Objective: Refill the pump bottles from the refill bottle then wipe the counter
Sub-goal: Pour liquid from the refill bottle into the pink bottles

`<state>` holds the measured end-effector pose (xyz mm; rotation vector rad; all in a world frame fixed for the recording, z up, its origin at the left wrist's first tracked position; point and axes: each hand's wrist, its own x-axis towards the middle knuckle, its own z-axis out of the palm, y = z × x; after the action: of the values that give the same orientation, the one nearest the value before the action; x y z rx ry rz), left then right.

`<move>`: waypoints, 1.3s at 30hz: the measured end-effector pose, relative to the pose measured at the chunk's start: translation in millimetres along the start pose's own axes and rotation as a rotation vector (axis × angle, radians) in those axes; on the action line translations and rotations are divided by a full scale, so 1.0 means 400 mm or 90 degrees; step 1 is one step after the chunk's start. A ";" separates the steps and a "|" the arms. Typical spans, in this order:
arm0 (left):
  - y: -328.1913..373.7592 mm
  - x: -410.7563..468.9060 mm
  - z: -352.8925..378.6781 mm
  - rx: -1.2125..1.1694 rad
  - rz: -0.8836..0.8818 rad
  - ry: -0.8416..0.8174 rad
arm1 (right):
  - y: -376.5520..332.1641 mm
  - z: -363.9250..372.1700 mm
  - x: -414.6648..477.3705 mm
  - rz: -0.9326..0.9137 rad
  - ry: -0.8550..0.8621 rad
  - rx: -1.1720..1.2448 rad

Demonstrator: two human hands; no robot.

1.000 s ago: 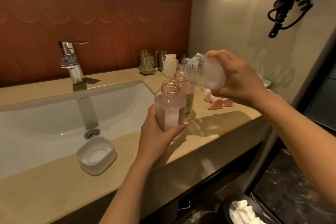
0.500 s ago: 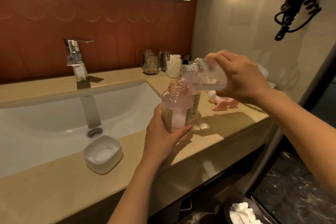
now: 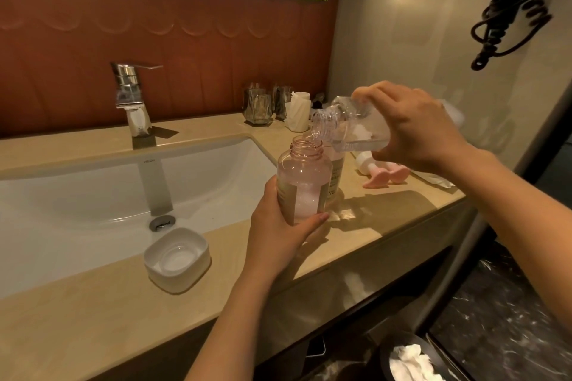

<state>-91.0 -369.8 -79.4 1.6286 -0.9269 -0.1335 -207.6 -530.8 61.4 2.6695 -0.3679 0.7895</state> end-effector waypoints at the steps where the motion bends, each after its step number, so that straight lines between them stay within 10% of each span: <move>1: -0.001 0.000 0.000 0.002 0.000 0.000 | -0.001 -0.002 0.000 0.001 0.001 0.000; 39: 0.001 -0.002 0.000 -0.010 0.001 -0.003 | -0.007 -0.011 0.004 -0.003 -0.010 -0.026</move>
<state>-91.6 -369.4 -79.3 1.6130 -0.9291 -0.1442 -207.5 -526.7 65.1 2.6389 -0.3770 0.7521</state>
